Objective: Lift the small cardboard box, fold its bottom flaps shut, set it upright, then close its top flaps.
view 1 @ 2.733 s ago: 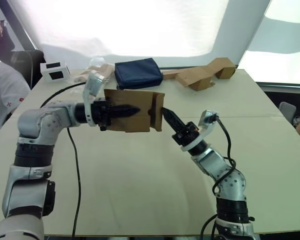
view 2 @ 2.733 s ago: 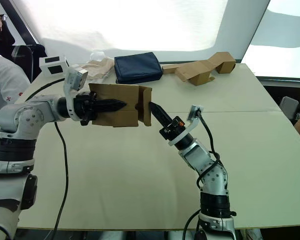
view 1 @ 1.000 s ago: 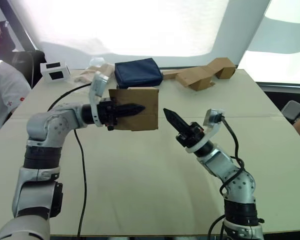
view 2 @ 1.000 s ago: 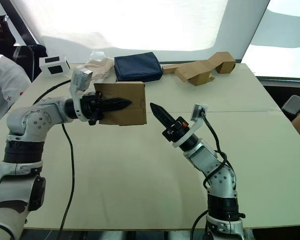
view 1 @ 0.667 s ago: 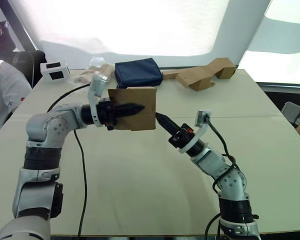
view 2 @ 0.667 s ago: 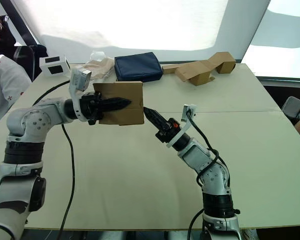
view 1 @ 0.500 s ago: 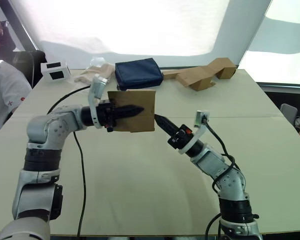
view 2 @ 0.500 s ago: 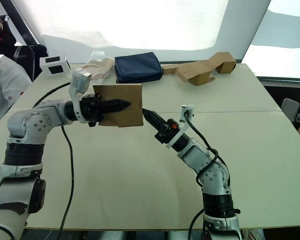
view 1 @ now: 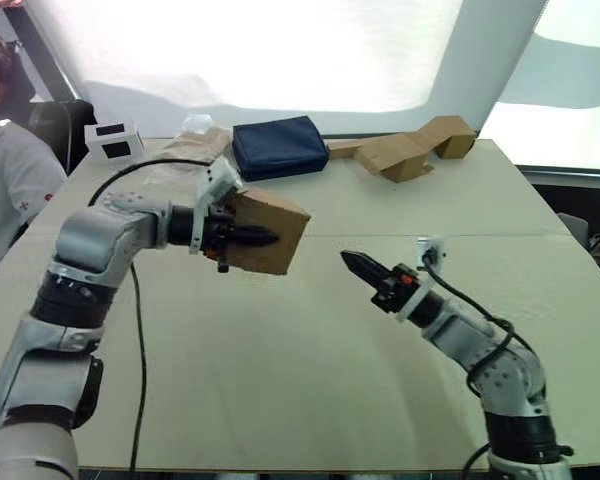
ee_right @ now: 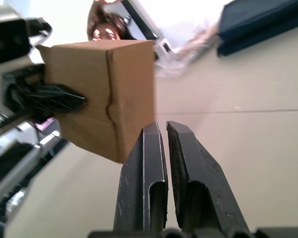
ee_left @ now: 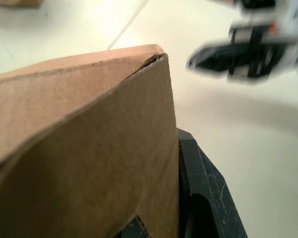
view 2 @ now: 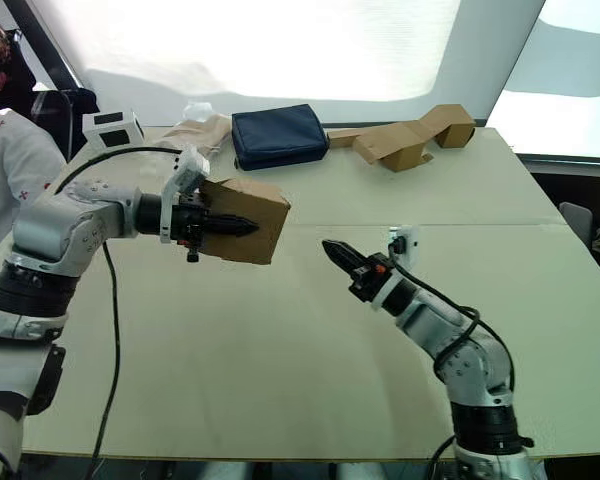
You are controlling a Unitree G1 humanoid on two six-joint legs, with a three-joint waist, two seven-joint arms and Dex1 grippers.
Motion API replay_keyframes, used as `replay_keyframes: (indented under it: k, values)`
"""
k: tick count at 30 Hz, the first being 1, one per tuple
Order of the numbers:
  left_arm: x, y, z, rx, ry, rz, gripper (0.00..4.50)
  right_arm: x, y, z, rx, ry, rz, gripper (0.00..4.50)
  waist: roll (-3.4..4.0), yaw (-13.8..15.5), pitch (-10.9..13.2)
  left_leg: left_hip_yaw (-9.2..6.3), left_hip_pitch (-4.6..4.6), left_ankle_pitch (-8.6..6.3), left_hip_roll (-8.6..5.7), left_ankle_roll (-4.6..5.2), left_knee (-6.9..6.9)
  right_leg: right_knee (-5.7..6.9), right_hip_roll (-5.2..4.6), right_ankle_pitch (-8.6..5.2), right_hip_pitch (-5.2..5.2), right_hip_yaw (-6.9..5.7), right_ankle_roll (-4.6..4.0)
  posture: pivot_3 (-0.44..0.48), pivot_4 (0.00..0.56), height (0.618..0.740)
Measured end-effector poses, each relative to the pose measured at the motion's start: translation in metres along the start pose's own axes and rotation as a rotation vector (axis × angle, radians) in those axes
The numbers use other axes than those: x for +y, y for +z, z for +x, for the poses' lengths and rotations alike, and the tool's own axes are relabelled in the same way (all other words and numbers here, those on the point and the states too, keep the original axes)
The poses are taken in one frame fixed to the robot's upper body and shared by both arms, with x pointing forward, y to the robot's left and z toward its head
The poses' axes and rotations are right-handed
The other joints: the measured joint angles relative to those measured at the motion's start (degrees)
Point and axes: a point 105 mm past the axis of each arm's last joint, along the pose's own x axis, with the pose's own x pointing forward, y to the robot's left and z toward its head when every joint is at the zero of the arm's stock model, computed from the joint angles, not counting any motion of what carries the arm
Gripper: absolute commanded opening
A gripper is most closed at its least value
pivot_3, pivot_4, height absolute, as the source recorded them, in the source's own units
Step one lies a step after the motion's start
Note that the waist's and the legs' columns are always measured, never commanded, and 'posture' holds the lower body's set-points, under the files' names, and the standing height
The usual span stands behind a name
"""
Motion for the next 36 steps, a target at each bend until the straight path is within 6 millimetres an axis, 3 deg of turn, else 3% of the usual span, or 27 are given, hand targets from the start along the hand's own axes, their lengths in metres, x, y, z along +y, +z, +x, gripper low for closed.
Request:
replay_keyframes:
  k: [3,8,13,17,21,23,31,36]
  values:
    - [-0.003,-0.001,0.008,0.178,-0.091,0.16,0.0,-0.005,-0.005,-0.015,0.184,-0.029,-0.236,0.22,-0.01,0.0,0.02,0.0,-0.04,-0.01,0.02,0.02,0.0,-0.04,0.14,-0.01,-0.02,0.01,-0.01,0.0,0.15,0.74]
    - [-0.008,-0.003,0.024,0.436,-0.226,0.355,0.0,0.007,-0.031,-0.034,0.461,0.067,-0.517,0.22,0.01,-0.1,0.04,-0.01,-0.07,-0.07,0.05,0.12,-0.01,-0.11,0.24,-0.02,-0.05,0.05,-0.01,0.0,0.15,0.74]
    - [-0.027,-0.017,0.048,0.544,-0.381,0.378,0.0,0.022,-0.038,-0.031,0.476,0.096,-0.636,0.22,-0.06,-0.23,0.08,-0.03,-0.08,-0.07,0.1,0.12,0.06,-0.05,0.25,-0.02,-0.06,0.07,-0.01,0.0,0.15,0.74]
    - [-0.031,-0.019,0.056,0.56,-0.407,0.376,0.0,0.026,-0.044,-0.026,0.447,0.067,-0.634,0.22,-0.07,-0.09,0.08,-0.03,-0.09,-0.07,0.11,0.12,0.11,-0.02,0.23,-0.02,-0.05,0.07,0.0,0.0,0.15,0.74]
    - [-0.035,-0.014,0.064,0.548,-0.421,0.382,0.94,0.024,-0.045,-0.025,0.432,0.027,-0.637,0.0,-0.07,-0.01,0.08,-0.03,-0.09,-0.07,0.1,0.12,0.12,-0.02,0.21,-0.01,-0.03,0.07,0.0,0.0,0.15,0.74]
    - [-0.036,-0.009,0.065,0.539,-0.421,0.368,1.82,0.022,-0.048,-0.026,0.438,0.015,-0.631,0.0,-0.08,0.04,0.09,-0.05,-0.1,-0.07,0.09,0.12,0.12,-0.01,0.21,-0.01,-0.04,0.05,0.0,0.0,0.15,0.74]
    - [-0.037,0.018,0.051,0.458,-0.421,0.278,1.82,0.015,-0.05,-0.026,0.459,0.014,-0.634,0.0,-0.07,-0.15,0.09,-0.06,-0.05,-0.07,0.11,0.12,0.12,0.05,0.23,-0.01,-0.03,0.06,0.0,0.0,0.15,0.74]
    - [-0.03,0.043,0.03,0.307,-0.379,0.164,1.82,0.013,-0.047,-0.023,0.457,0.039,-0.638,0.0,-0.07,-0.12,0.09,-0.06,-0.05,-0.07,0.11,0.12,0.12,0.05,0.23,-0.01,-0.04,0.05,0.0,0.0,0.15,0.74]
